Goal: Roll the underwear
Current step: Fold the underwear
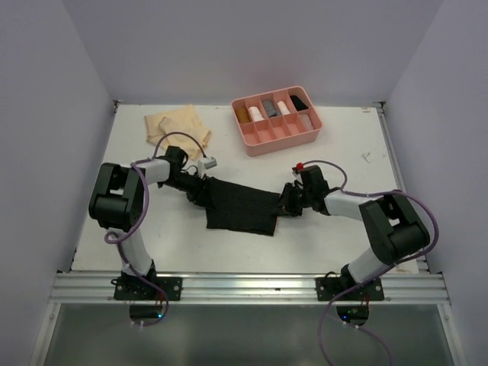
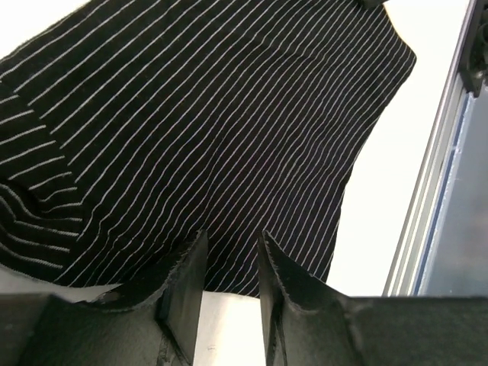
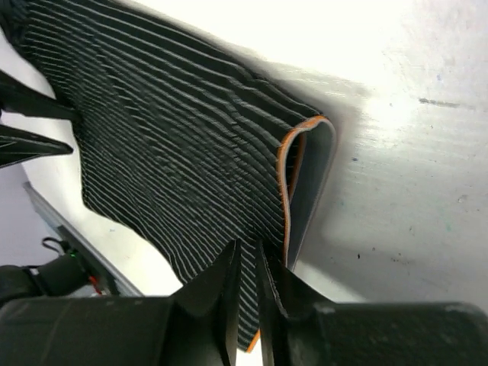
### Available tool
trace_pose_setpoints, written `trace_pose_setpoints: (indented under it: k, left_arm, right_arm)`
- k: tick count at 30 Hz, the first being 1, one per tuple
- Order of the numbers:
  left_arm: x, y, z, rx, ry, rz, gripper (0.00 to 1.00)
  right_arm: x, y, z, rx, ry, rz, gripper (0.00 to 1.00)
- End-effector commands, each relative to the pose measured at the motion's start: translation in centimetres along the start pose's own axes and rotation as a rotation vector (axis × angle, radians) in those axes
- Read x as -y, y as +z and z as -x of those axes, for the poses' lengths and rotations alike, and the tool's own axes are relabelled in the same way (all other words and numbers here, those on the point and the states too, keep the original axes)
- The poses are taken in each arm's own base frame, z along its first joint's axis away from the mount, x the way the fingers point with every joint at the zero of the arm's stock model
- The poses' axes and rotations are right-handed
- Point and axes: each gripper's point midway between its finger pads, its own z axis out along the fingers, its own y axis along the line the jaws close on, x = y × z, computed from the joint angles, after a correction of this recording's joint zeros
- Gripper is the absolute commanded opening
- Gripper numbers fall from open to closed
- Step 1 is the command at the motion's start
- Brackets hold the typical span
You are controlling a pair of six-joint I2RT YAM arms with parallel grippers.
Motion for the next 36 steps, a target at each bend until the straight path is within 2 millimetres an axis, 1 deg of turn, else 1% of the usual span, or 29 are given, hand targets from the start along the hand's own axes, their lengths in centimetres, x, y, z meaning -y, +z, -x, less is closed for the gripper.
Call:
trace_pose_setpoints:
  k: [1, 2, 3, 4, 5, 6, 7, 8, 9, 10, 11, 12, 13, 14, 15, 16, 17, 18, 19, 20, 22, 23, 25, 28, 29, 31, 32, 34, 36]
  left_arm:
    - [0.0, -0.8, 0.6, -0.018, 0.09, 0.006, 0.4]
    - [0.8, -1.4, 0.5, -0.032, 0.153, -0.012, 0.41]
    - [1.7, -2.4, 1.5, -0.016, 0.231, -0.003, 0.43]
    - [2.0, -3.0, 1.6, -0.019, 0.287, 0.009, 0.45]
    - [2.3, -3.6, 1.6, -0.025, 0.377, 0.016, 0.47]
    - [2.9, -4.4, 1.8, -0.02, 0.446, 0.046, 0.49]
    - [3.0, -4.8, 1.9, -0.019, 0.496, 0.059, 0.5]
    - [3.1, -5.1, 1.9, -0.025, 0.573, 0.064, 0.51]
    - [3.5, -5.5, 2.1, -0.02, 0.631, 0.079, 0.51]
    - [3.4, -5.5, 1.7, -0.032, 0.661, 0.09, 0.52]
    - [3.4, -5.5, 1.6, -0.04, 0.716, 0.095, 0.52]
    - [3.4, -5.8, 2.1, -0.026, 0.76, 0.119, 0.52]
    - [3.2, -5.7, 1.7, -0.031, 0.771, 0.132, 0.52]
    - [3.0, -5.8, 2.3, -0.019, 0.803, 0.154, 0.52]
    - [3.1, -6.1, 2.6, -0.009, 0.826, 0.168, 0.52]
    - [2.9, -6.2, 2.7, -0.007, 0.832, 0.182, 0.52]
    - [2.7, -6.2, 3.1, 0.008, 0.848, 0.199, 0.52]
    - [2.8, -6.4, 3.4, 0.019, 0.857, 0.213, 0.52]
    - [2.8, -6.5, 3.6, 0.027, 0.86, 0.219, 0.52]
    - [2.9, -6.6, 3.7, 0.034, 0.867, 0.218, 0.52]
    - [3.1, -6.6, 3.9, 0.044, 0.87, 0.21, 0.52]
    - [3.1, -6.6, 3.9, 0.046, 0.867, 0.205, 0.52]
    - [3.1, -6.5, 4.0, 0.051, 0.87, 0.197, 0.51]
    - [3.2, -6.3, 3.3, 0.039, 0.867, 0.168, 0.51]
    - [3.2, -6.1, 2.9, 0.03, 0.854, 0.153, 0.51]
    - [3.3, -6.1, 2.6, 0.027, 0.876, 0.135, 0.51]
    - [3.5, -6.0, 2.3, 0.02, 0.876, 0.123, 0.51]
    - [3.7, -5.9, 1.6, 0.009, 0.917, 0.106, 0.51]
    - [4.3, -5.9, 0.7, -0.006, 0.947, 0.084, 0.51]
  right_arm:
    - [-2.1, -2.8, 2.4, 0.068, -0.234, -0.023, 0.2]
    - [-2.6, -3.9, 2.2, 0.055, -0.269, -0.031, 0.24]
    - [-3.4, -4.7, 2.3, 0.062, -0.324, -0.023, 0.29]
    - [-5.8, -6.7, 3.4, 0.123, -0.446, 0.013, 0.39]
    - [-5.8, -7.6, 2.6, 0.098, -0.483, -0.005, 0.44]
    - [-7.2, -8.4, 2.4, 0.115, -0.559, -0.007, 0.52]
    - [-7.9, -9.3, 2.0, 0.128, -0.667, 0.0, 0.56]
    - [-8.0, -9.7, 1.0, 0.103, -0.726, -0.007, 0.61]
    - [-8.7, -9.5, -0.6, 0.073, -0.808, 0.003, 0.63]
    - [-8.8, -9.5, -1.4, 0.051, -0.909, 0.003, 0.64]
    - [-8.3, -9.5, -2.1, 0.031, -0.959, -0.024, 0.64]
    - [-8.7, -9.1, -3.9, -0.008, -1.037, -0.01, 0.64]
    - [-8.2, -8.7, -4.6, -0.028, -1.132, -0.021, 0.64]
    - [-7.8, -8.4, -4.9, -0.03, -1.19, -0.064, 0.64]
    - [-8.0, -7.8, -6.6, -0.064, -1.275, -0.064, 0.64]
    - [-7.6, -7.5, -7.1, -0.081, -1.355, -0.088, 0.64]
    - [-7.2, -7.2, -6.7, -0.068, -1.406, -0.147, 0.63]
    - [-6.8, -6.5, -7.7, -0.101, -1.461, -0.156, 0.63]
    - [-6.2, -6.1, -7.9, -0.116, -1.517, -0.171, 0.63]
    - [-6.4, -5.7, -7.8, -0.099, -1.557, -0.192, 0.63]
    - [-5.6, -4.9, -7.6, -0.125, -1.623, -0.231, 0.63]
    - [-5.6, -4.6, -7.6, -0.128, -1.645, -0.242, 0.63]
    - [-4.8, -4.0, -7.2, -0.146, -1.666, -0.291, 0.63]
    - [-3.8, -2.9, -7.1, -0.189, -1.684, -0.33, 0.6]
    - [-3.8, -2.5, -7.2, -0.195, -1.685, -0.327, 0.59]
    - [-2.7, -1.7, -7.5, -0.24, -1.69, -0.346, 0.56]
    - [-2.6, -1.4, -7.5, -0.235, -1.691, -0.349, 0.55]
    - [-1.4, -0.6, -7.6, -0.266, -1.694, -0.373, 0.53]
    - [-1.0, 0.0, -7.8, -0.282, -1.688, -0.374, 0.44]
